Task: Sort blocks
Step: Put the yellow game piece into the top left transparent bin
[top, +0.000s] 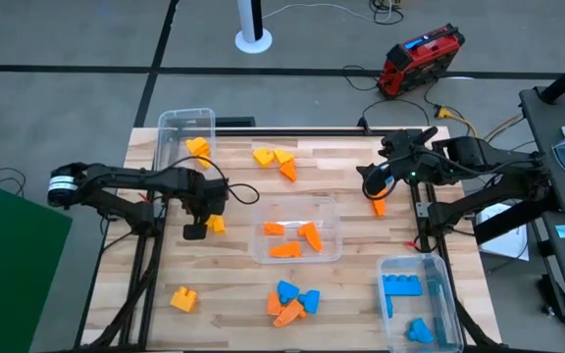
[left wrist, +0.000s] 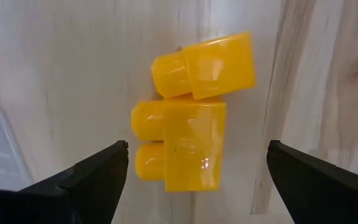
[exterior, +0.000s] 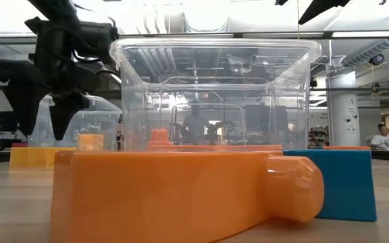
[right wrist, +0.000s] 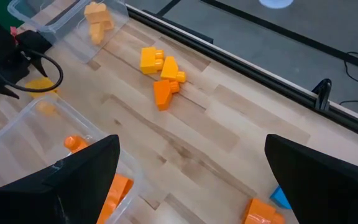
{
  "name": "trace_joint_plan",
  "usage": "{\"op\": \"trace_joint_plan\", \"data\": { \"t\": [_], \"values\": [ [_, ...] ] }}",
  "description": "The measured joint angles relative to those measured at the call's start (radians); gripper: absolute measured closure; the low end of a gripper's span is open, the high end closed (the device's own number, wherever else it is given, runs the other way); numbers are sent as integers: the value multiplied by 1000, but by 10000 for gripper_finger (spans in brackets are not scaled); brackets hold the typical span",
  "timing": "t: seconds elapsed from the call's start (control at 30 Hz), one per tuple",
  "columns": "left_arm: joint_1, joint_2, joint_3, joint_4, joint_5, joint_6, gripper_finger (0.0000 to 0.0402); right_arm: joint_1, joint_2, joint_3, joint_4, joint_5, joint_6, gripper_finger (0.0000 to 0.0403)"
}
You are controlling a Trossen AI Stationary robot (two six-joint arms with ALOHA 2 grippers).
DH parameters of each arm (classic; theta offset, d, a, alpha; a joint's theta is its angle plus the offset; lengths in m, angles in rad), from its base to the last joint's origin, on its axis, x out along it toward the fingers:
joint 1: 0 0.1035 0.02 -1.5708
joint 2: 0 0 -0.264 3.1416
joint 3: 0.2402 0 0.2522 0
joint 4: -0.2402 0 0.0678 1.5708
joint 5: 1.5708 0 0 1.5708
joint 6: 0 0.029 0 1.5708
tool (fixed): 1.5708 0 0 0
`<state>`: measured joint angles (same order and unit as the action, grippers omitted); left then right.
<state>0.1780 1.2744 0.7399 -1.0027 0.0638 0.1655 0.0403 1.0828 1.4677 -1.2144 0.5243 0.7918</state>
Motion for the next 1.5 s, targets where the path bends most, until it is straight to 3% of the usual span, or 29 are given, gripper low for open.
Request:
{"op": "trace_joint_plan", "data": {
  "t": [1.03, 1.5],
  "values": [
    [-2, 287, 1, 17, -10, -17, 49, 0, 0, 0, 0, 2, -26, 9],
    [-2, 279, -1, 17, -12, -21, 171, 0, 0, 0, 0, 2, -28, 9]
  ]
}}
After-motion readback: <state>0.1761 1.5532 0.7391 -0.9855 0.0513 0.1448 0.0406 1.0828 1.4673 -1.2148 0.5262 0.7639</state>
